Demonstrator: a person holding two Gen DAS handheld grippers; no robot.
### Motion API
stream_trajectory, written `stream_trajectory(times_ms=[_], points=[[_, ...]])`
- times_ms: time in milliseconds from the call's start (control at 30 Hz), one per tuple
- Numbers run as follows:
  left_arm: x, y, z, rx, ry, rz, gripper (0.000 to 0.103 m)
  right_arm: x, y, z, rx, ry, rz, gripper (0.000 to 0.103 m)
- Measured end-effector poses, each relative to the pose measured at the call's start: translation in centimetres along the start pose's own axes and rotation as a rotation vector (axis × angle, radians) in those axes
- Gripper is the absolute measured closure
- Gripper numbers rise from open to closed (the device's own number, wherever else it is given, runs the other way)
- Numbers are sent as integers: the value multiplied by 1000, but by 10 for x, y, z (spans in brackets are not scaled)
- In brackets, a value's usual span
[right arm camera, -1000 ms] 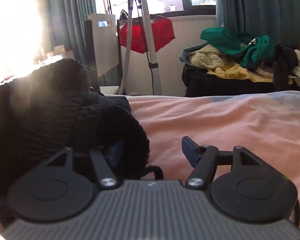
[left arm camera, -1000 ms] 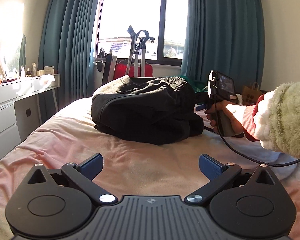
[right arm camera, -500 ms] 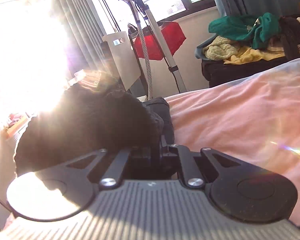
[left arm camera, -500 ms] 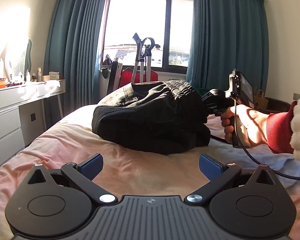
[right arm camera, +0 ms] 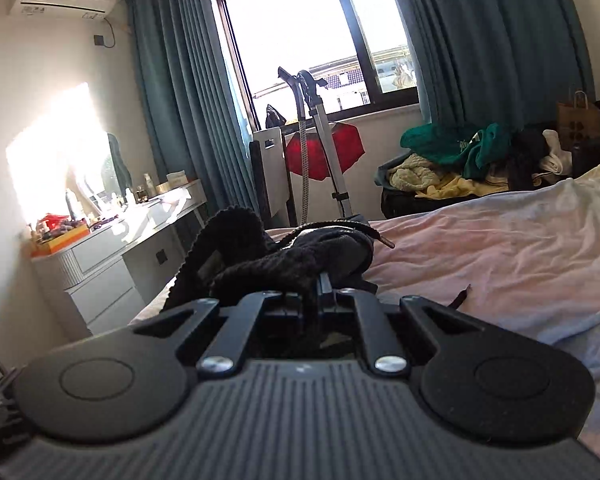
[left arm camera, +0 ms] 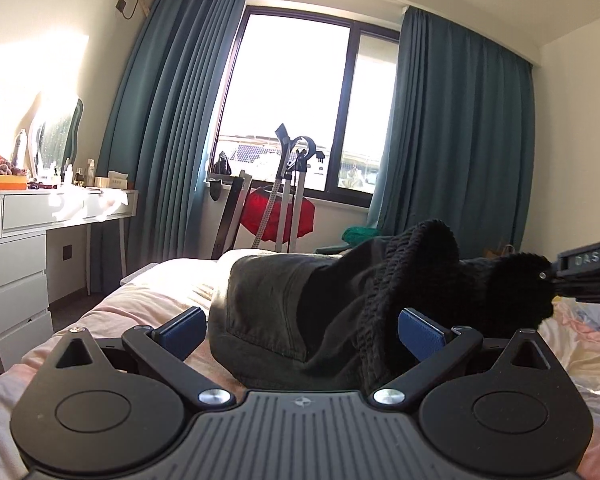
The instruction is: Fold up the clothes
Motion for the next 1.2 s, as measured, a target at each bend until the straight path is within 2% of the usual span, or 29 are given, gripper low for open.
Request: stream_trajectory(times_ms=[100, 233, 367, 500, 700, 800, 933, 967, 1067, 1133, 1200], points=[[2, -8, -1, -32, -25, -13, 0, 5, -35, -26, -45, -3, -44, 93], [14, -18, -9, -84, -9, -35, 0, 19, -41, -68, -197, 52, -78, 93], [35, -30, -23, -134, 89, -38, 0, 37, -39, -107, -304, 97, -143, 93], [59, -32, -40, -181, 220, -29, 0, 63, -39, -126, -371, 270, -147, 92], [69, -20, -70, -257, 350, 47, 0, 82, -41, -136, -380, 405, -162, 90], [64, -17, -78, -285, 371, 95, 2, 77, -43, -130, -353, 310, -217, 88], [56, -14, -77, -282, 337, 139, 2, 66, -43, -120, -317, 166, -284, 82], [52, -12, -73, -278, 304, 146, 5, 65, -42, -119, -313, 129, -304, 76], [47, -4, -61, -265, 195, 130, 8, 58, -41, -116, -302, 5, -353, 71], [54, 4, -57, -245, 232, 149, 8, 53, -35, -117, -291, -101, -399, 64], [67, 13, -57, -244, 293, 147, 10, 48, -26, -119, -290, -205, -438, 63]])
Point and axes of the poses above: each gripper's, at about its wrist camera, not at the fingertips, and y roughly the way its jaws point, x to its right, z to its top, the point moved 4 cm from there along y, roughly the way its jaws point, and after that the axes turned 4 degrees about -x, right-handed, at the moved point
